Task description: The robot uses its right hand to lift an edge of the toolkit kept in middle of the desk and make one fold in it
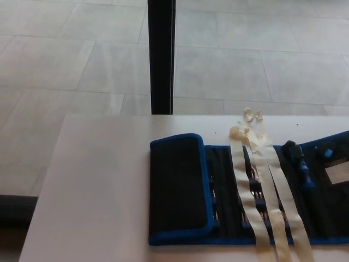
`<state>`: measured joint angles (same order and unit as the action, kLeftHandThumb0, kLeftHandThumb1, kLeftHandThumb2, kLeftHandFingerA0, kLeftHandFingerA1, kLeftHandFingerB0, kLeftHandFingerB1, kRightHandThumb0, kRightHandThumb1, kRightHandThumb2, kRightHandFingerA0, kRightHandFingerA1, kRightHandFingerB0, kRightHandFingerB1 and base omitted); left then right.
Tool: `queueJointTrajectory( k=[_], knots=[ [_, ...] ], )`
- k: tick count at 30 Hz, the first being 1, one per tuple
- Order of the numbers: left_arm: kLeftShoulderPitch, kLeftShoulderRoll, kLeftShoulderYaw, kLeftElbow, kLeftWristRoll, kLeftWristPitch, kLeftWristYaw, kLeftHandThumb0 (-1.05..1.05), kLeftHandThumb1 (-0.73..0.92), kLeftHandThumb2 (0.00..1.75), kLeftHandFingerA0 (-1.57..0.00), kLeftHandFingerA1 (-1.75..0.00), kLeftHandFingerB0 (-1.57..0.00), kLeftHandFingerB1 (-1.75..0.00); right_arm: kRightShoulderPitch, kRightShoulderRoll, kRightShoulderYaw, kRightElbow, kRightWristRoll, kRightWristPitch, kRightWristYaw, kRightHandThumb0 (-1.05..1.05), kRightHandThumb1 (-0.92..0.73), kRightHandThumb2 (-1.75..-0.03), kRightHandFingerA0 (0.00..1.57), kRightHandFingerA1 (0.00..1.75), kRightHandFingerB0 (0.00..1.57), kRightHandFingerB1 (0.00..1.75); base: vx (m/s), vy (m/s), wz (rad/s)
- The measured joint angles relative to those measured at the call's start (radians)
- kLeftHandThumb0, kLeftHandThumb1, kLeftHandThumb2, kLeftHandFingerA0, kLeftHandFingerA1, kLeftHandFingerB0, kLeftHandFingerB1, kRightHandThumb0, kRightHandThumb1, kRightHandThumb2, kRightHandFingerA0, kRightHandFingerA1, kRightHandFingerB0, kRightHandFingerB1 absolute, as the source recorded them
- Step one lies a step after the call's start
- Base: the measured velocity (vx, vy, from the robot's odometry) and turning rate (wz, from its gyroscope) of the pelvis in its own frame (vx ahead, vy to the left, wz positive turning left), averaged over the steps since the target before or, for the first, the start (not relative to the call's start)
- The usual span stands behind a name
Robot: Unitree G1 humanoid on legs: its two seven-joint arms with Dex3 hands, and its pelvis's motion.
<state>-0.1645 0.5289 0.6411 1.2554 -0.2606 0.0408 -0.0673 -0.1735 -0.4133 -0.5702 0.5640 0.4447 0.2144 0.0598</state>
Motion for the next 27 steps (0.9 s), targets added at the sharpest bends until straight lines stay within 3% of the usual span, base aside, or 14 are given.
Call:
queueJointTrajectory(
  k=[1, 2, 8, 10, 11, 15, 16, 27],
  knots=[
    [0.001, 0.001, 0.0, 0.0, -0.001, -0.001, 0.0, -0.77, 0.8, 0.64, -0.56, -0.67, -0.46, -0.53, 0.003, -0.007, 0.01, 0.023, -0.005, 0.0, 0.009, -0.65, -0.71, -0.67, 0.54, 0.54, 0.38, 0.42, 0.0, 0.0, 0.0],
    [0.001, 0.002, 0.0, 0.0, -0.002, -0.001, 0.0, -0.77, 0.81, 0.64, -0.55, -0.67, -0.44, -0.52, 0.004, -0.015, 0.023, 0.045, -0.01, 0.0, 0.021, -0.61, -0.78, -0.63, 0.52, 0.51, 0.39, 0.41, 0.0, 0.0, 0.0],
    [-0.003, 0.007, -0.001, 0.0, -0.007, -0.002, 0.0, -0.77, 0.81, 0.64, -0.52, -0.69, -0.46, -0.55, 0.006, -0.066, 0.105, 0.107, -0.038, 0.0, 0.095, -0.58, -0.79, -0.63, 0.54, 0.52, 0.38, 0.4, 0.0, 0.0, 0.0],
    [-0.003, 0.008, -0.001, 0.0, -0.009, -0.002, 0.0, -0.77, 0.81, 0.64, -0.54, -0.68, -0.45, -0.53, 0.004, -0.075, 0.118, 0.114, -0.043, 0.0, 0.108, -0.61, -0.71, -0.66, 0.53, 0.54, 0.37, 0.43, 0.0, 0.0, 0.0],
    [-0.003, 0.008, -0.002, 0.0, -0.012, -0.002, -0.001, -0.78, 0.78, 0.63, -0.6, -0.68, -0.51, -0.53, 0.0, -0.081, 0.132, 0.12, -0.047, 0.0, 0.116, -0.51, -0.57, -1.0, 0.55, 0.67, 0.29, 0.53, 0.0, 0.0, 0.0],
    [-0.003, 0.01, -0.006, 0.0, -0.019, -0.003, 0.001, -0.76, 0.8, 0.64, -0.54, -0.7, -0.44, -0.53, -0.025, -0.095, 0.176, 0.131, -0.061, 0.009, 0.137, -0.56, -0.56, -0.99, 0.55, 0.67, 0.3, 0.53, 0.0, 0.0, 0.0],
    [-0.003, 0.01, -0.007, 0.0, -0.02, -0.003, 0.001, -0.77, 0.8, 0.64, -0.57, -0.67, -0.47, -0.53, -0.03, -0.096, 0.186, 0.13, -0.064, 0.012, 0.143, -0.59, -0.72, -0.61, 0.6, 0.51, 0.48, 0.44, 0.0, 0.0, 0.0],
    [-0.001, 0.013, -0.019, 0.002, -0.026, -0.006, 0.004, -0.77, 0.81, 0.65, -0.55, -0.68, -0.47, -0.53, -0.112, -0.097, 0.277, 0.099, -0.103, 0.092, 0.168, -0.53, -0.72, -0.61, 0.63, 0.53, 0.46, 0.44, 0.0, 0.0, 0.0]
  ],
)
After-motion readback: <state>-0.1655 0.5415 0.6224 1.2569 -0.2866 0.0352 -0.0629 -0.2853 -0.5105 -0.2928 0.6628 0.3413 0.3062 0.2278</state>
